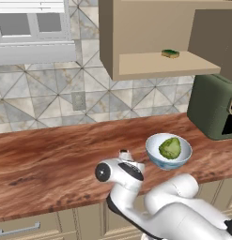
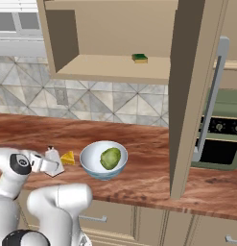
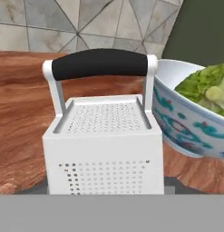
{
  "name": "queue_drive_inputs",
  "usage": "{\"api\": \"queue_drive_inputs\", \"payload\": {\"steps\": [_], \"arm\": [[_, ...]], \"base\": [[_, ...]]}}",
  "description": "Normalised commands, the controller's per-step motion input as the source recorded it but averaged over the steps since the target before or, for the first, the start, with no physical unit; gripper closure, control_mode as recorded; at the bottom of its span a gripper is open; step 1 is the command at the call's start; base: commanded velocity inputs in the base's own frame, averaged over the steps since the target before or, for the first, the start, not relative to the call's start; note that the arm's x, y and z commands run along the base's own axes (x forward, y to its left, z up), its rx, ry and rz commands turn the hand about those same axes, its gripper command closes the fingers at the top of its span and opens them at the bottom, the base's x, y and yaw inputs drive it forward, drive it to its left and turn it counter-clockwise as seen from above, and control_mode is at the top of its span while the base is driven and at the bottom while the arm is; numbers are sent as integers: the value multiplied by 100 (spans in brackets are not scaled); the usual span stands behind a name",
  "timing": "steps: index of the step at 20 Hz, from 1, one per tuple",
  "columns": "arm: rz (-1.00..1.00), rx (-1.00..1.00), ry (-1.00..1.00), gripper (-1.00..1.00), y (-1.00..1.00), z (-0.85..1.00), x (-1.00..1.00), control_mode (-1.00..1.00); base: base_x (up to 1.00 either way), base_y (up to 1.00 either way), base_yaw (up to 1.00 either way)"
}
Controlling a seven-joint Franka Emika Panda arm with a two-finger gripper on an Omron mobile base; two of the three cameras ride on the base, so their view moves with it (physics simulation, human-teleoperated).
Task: Pick the cheese from the fridge and the cheese grater from the cabinet and place them next to the salad bowl.
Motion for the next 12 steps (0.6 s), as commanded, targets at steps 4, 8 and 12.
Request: {"api": "queue_drive_inputs", "payload": {"steps": [4, 8, 12], "arm": [[5, -3, 14, 100, 4, -27, 8, -100], [9, -3, 0, 100, 0, -41, 0, -100], [10, 0, -10, 100, 0, -38, 0, -100]], "base": [[0, 0, 0], [0, 0, 0], [0, 0, 0]]}}
